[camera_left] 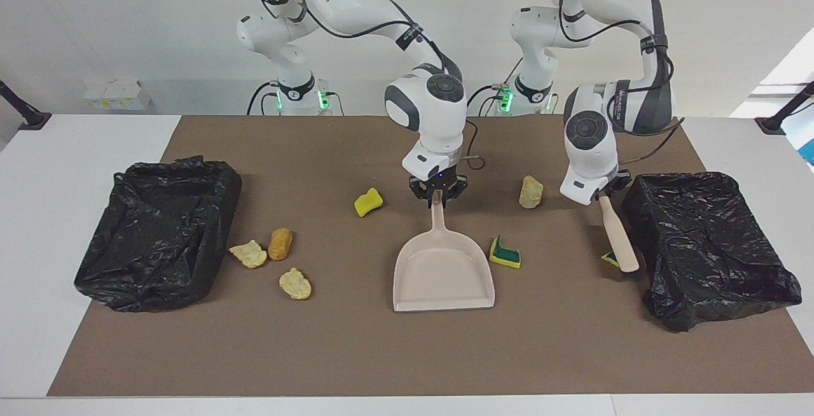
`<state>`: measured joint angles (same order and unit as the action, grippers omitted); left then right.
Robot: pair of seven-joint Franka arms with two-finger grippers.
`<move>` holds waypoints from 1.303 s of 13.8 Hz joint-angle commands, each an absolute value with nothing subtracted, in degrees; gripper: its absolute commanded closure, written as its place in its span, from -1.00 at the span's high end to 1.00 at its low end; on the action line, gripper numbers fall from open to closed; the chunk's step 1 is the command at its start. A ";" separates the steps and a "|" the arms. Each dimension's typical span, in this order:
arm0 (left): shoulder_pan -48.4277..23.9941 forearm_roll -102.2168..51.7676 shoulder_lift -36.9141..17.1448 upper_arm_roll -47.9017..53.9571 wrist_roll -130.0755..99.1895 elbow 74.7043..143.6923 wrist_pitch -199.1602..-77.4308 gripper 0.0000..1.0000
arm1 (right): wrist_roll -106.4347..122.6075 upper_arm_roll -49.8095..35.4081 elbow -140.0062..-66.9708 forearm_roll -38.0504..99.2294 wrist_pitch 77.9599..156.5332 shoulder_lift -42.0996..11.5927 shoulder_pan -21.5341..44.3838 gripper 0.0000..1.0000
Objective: Sweep and dump trash in bin
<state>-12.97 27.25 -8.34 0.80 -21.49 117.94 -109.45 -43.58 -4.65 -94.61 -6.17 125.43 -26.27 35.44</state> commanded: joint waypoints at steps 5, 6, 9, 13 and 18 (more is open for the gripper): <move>-20.92 12.51 -7.30 0.53 -17.14 111.82 -104.09 -1.00 | -27.37 -4.75 -95.10 -4.93 118.76 -20.75 32.53 -1.00; -21.00 10.31 -6.86 0.70 -17.05 109.53 -101.19 -1.00 | -23.94 -4.66 -95.18 -2.75 116.57 -19.35 31.21 -1.00; -21.01 5.20 -2.13 0.62 -16.35 109.85 -97.92 -1.00 | -10.16 -4.66 -95.19 -0.79 110.68 -17.15 28.13 -1.00; -21.27 5.01 4.81 0.26 -22.29 120.81 -97.37 -1.00 | 3.05 -4.66 -95.27 -0.88 102.41 -14.42 25.76 -1.00; -21.35 5.01 11.33 0.35 -46.01 132.26 -100.02 -1.00 | 16.58 -4.57 -98.86 -3.42 97.73 -11.61 26.37 -1.00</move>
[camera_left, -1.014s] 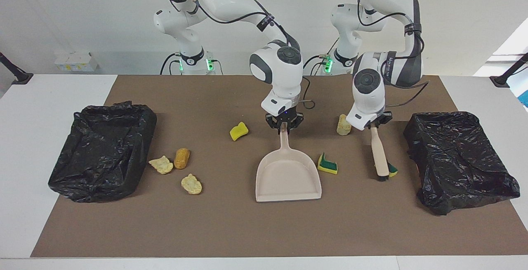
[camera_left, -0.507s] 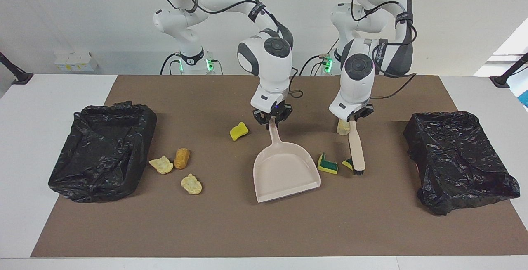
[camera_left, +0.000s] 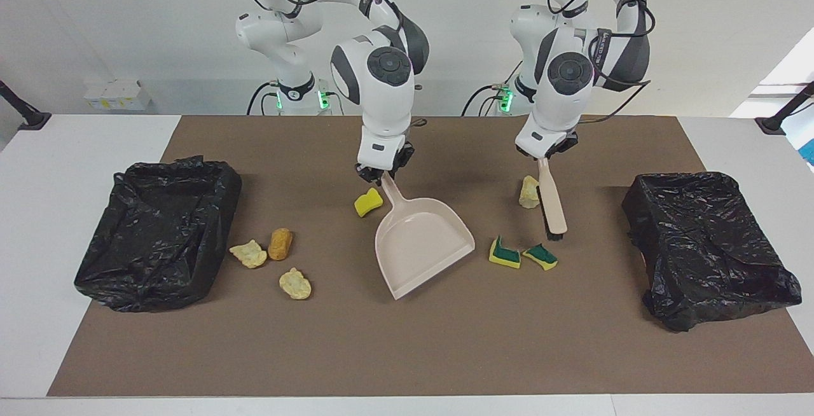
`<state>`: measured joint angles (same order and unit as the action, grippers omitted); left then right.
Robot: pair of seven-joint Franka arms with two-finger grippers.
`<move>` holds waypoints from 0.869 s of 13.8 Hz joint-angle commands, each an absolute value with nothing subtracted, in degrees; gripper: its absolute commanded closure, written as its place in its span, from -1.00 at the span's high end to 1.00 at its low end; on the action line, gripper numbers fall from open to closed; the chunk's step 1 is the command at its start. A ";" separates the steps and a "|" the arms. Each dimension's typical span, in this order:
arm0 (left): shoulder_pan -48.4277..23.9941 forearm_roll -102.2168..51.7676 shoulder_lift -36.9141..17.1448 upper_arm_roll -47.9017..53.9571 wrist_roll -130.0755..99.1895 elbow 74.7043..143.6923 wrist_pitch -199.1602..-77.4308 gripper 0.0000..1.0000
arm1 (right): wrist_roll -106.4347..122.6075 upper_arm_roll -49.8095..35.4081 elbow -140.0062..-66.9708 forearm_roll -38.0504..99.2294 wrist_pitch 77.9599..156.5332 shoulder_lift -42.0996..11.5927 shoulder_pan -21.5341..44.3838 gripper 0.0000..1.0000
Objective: Sweep and dump trash in bin
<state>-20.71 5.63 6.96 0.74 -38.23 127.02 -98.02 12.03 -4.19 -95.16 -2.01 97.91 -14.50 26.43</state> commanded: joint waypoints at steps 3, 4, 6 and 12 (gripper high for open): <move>-21.80 4.92 11.25 0.53 -51.76 135.08 -102.03 -1.00 | 28.70 -4.57 -103.35 -6.23 98.87 -9.24 26.37 -1.00; -21.88 4.83 10.90 0.61 -52.72 135.87 -103.87 -1.00 | 32.13 -4.57 -104.32 -6.50 100.36 -9.05 26.11 -1.00; -24.16 2.04 8.80 0.53 -55.10 135.79 -107.65 -1.00 | 38.38 -4.48 -105.55 -6.50 104.22 -8.96 25.58 -1.00; -27.94 -4.73 0.88 1.14 -50.30 131.40 -118.28 -1.00 | 51.24 -4.57 -107.75 -8.61 113.98 -10.54 23.20 -1.00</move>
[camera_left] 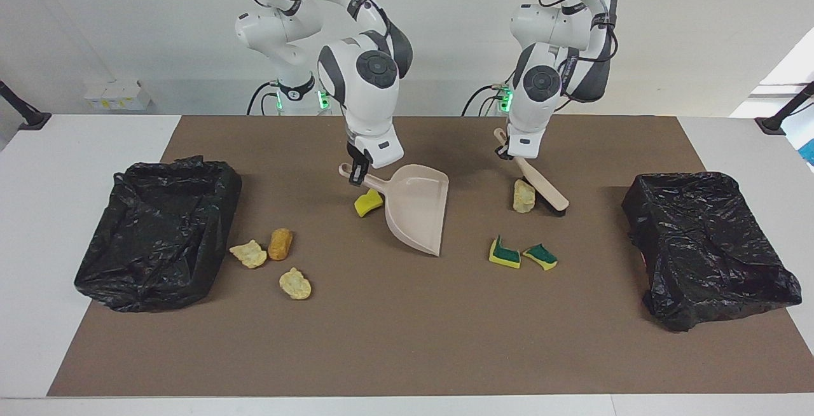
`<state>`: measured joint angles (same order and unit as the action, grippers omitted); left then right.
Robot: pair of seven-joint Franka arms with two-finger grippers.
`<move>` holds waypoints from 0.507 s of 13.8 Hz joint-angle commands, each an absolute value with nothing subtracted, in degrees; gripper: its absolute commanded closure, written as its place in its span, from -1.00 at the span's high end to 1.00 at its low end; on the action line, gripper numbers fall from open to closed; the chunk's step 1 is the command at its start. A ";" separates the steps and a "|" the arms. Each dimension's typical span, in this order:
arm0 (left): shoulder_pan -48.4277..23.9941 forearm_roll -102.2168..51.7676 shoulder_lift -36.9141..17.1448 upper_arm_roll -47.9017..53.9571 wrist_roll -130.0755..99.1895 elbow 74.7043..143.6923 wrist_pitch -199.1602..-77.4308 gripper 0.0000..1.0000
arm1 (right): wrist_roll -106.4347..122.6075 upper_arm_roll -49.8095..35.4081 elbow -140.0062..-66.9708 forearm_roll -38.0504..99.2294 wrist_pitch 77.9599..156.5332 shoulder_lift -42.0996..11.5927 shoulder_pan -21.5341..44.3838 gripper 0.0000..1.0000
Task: Sweep and dump trash in bin
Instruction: 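Sweep the bread chunk into the dustpan with the left gripper's brush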
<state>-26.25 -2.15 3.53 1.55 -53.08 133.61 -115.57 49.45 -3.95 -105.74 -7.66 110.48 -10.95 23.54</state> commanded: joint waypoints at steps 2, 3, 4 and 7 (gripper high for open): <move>-30.22 -8.16 0.62 1.23 -43.10 131.31 -120.75 -1.00 | 51.68 -4.66 -107.75 -8.61 116.70 -11.68 23.38 -1.00; -31.63 -8.35 0.88 1.23 -41.50 131.40 -120.67 -1.00 | 51.51 -4.66 -107.75 -8.53 117.59 -12.30 23.38 -1.00; -32.95 -8.61 0.88 1.40 -40.79 131.40 -120.76 -1.00 | 51.33 -4.66 -107.75 -8.44 118.82 -12.91 23.55 -1.00; -36.72 -10.98 0.53 1.84 -36.49 129.13 -121.55 -1.00 | 50.98 -4.66 -107.67 -8.44 121.02 -14.50 24.52 -1.00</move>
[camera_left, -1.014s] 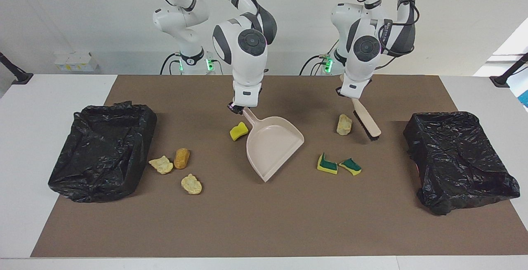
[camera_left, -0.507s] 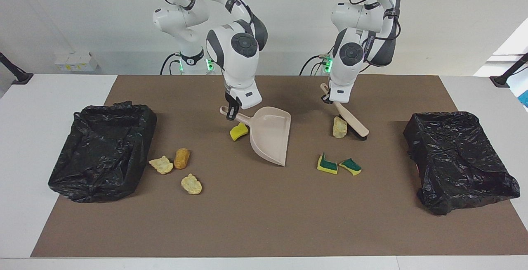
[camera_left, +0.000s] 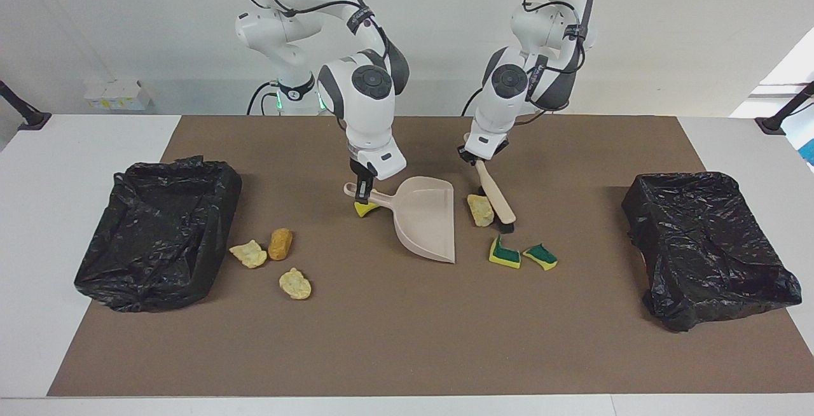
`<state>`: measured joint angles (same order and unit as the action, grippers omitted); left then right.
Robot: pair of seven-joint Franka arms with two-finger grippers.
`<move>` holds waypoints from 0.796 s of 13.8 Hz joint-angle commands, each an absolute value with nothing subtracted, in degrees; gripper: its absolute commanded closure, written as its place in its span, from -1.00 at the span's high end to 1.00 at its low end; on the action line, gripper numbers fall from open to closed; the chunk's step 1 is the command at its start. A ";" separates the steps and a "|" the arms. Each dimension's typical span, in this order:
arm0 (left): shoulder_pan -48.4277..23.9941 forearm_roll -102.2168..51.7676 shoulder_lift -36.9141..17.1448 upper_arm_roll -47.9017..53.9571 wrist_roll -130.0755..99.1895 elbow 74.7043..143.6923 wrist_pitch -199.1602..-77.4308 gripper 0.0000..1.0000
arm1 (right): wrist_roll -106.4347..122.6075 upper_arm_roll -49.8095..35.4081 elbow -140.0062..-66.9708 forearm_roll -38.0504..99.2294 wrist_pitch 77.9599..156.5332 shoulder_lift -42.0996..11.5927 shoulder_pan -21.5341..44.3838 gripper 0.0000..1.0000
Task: Sweep and dump trash in bin
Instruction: 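Sweep the bread chunk into the dustpan with the left gripper's brush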
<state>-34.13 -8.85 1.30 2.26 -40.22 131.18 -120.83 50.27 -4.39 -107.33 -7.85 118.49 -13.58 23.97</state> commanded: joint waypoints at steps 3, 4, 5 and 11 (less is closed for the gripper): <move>-37.97 -12.74 -1.23 2.11 -37.00 122.37 -120.15 -1.00 | 50.63 -4.66 -107.75 -8.44 122.08 -15.12 24.70 -1.00; -37.53 -12.92 -1.06 2.02 -36.83 120.86 -119.19 -1.00 | 50.63 -4.66 -107.75 -8.44 122.08 -15.12 24.96 -1.00; -37.09 -12.83 -0.62 1.59 -36.39 119.63 -117.70 -1.00 | 50.63 -4.66 -107.75 -8.44 121.99 -15.12 24.96 -1.00; -24.29 -4.14 -4.30 1.23 -16.05 114.44 -112.41 -1.00 | 50.63 -4.66 -107.75 -8.44 121.82 -15.12 24.96 -1.00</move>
